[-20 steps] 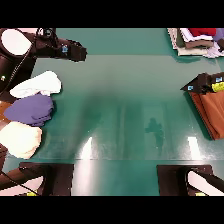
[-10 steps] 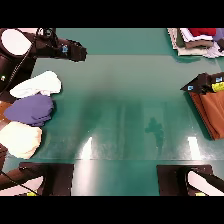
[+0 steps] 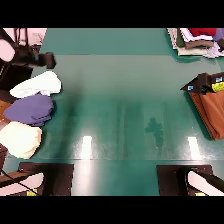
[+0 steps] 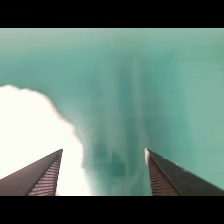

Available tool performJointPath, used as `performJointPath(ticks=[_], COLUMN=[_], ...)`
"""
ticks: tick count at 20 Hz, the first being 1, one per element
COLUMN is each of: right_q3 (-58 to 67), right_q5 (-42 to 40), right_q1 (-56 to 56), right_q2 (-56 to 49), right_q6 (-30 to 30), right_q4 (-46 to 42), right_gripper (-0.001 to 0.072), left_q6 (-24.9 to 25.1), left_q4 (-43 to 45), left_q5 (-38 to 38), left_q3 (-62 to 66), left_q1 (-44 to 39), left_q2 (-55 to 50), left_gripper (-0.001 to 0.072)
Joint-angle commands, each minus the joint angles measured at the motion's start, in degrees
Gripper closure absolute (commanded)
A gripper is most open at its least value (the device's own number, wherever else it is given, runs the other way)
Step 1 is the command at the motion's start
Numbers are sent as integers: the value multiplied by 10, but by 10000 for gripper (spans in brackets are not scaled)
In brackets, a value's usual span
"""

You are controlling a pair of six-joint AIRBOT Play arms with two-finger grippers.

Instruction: Fold the shirts.

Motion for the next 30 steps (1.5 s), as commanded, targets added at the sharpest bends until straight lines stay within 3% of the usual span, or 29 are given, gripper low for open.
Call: performJointPath(ticks=[1,10,11,12,13,17,21,25,30], right_q3=[0,-41,-41,-39,-34,31,143,240,318], right_q5=[-2,-18,-20,-21,-21,-25,-61,-89,-101], right_q1=[0,0,0,0,0,0,0,0,0], right_q2=[0,0,0,0,0,0,0,0,0], right_q6=[0,0,0,1,1,4,6,6,6], right_q4=[0,4,5,5,5,4,4,4,3], right_gripper=[696,696,696,696,696,696,696,696,696], left_q6=[-21,-21,-20,-20,-20,-12,28,51,44], left_q4=[28,27,27,27,25,0,-2,-3,-30], left_q5=[90,156,160,156,145,60,10,-60,-200], left_q3=[-102,-125,-122,-115,-104,-25,74,194,280], left_q1=[81,131,131,131,131,128,85,-9,-156], left_q2=[-4,-127,-126,-126,-126,-79,53,157,168], left_gripper=[83,102,305,572,675,685,685,685,686])
